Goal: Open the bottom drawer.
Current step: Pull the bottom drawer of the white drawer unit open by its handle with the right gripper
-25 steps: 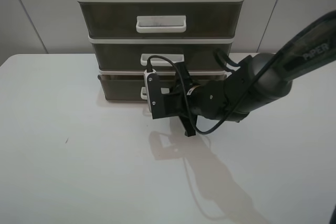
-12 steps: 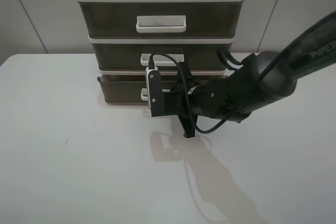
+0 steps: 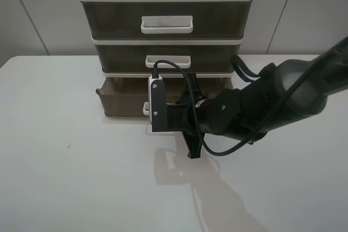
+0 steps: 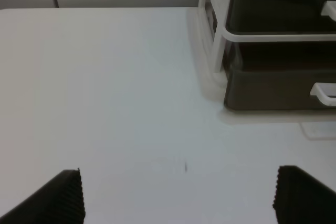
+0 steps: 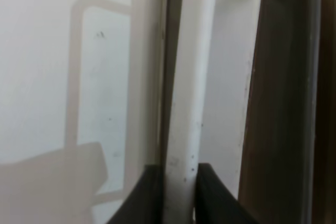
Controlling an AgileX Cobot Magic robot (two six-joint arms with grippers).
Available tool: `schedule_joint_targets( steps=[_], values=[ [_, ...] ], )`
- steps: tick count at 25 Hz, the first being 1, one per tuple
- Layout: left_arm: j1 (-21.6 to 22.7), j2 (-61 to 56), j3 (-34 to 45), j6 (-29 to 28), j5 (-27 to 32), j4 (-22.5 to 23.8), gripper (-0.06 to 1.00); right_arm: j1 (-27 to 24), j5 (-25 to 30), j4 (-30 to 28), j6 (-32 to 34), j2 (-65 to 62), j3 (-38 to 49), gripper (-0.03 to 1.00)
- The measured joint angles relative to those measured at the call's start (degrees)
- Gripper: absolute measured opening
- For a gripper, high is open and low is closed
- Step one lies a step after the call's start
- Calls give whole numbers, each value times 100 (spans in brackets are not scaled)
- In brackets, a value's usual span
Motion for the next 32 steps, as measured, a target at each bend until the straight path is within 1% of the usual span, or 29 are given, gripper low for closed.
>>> schedule_joint_targets(
  steps=[5,9,14,23,32],
  values=[
    [0,0,0,0,0,0,74,324,-59,640,-113,-208,177,13],
    [0,0,0,0,0,0,74,489,-159,1142,-135,-287,189,12],
    [0,0,0,0,0,0,74,778,-248,1595,-150,-345,198,11],
    [0,0,0,0,0,0,74,1053,-424,2138,-316,-422,210,11],
    [0,0,0,0,0,0,74,1063,-383,2175,-399,-422,210,11]
  ],
)
